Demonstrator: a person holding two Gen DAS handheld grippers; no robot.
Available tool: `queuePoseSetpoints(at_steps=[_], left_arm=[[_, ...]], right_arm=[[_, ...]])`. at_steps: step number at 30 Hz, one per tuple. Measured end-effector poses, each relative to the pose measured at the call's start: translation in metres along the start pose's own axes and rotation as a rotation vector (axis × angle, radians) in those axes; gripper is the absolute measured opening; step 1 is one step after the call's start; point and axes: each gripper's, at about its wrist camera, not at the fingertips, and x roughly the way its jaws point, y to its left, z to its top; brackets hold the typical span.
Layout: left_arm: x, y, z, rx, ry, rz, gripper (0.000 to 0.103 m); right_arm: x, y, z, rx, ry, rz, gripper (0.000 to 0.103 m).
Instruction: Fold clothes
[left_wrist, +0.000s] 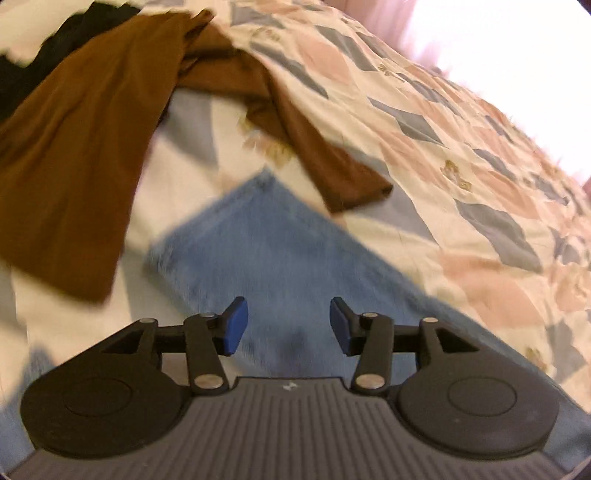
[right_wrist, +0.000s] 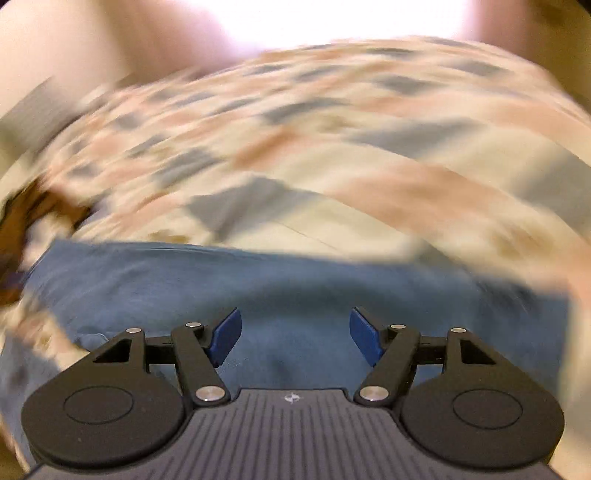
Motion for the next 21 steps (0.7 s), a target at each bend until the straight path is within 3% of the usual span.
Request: queuePoseSetpoints(at_steps=[5, 8, 10, 13, 16, 18, 20, 21], left_arm=[[0.012, 0.023, 0.007, -0.093, 0.009, 0.007, 0.064], [0.021, 0.051, -0.008, -0.191, 0.033, 0.021, 0.064], [0.027, 0.072, -0.018, -0.289, 0.039, 0.038, 0.064], [0.036, 0.097, -0.029, -0.442, 0.007, -0.006, 0.066], [0.046, 0.107, -0.029, -0.502, -0.036, -0.047, 0.071], [0.049, 0.105, -0.022, -0.461, -0.052, -0.059, 0.065], [0.053, 0.102, -0.014, -0.421, -0.068, -0.072, 0.024], [0.055, 0.101, -0.011, -0.401, -0.076, -0.078, 0.019]], right_arm=[[0.087, 0.038, 0.079, -0.257, 0.151, 0.277, 0.068], [0.137, 0.071, 0.112, -0.309, 0.216, 0.428, 0.068], [0.173, 0.101, 0.131, -0.351, 0.254, 0.502, 0.068], [0.226, 0.148, 0.153, -0.4, 0.305, 0.603, 0.068], [0.275, 0.195, 0.162, -0.399, 0.365, 0.675, 0.068], [0.303, 0.225, 0.163, -0.387, 0.406, 0.714, 0.068], [0.324, 0.249, 0.158, -0.383, 0.451, 0.72, 0.067], [0.333, 0.26, 0.155, -0.385, 0.47, 0.721, 0.05]])
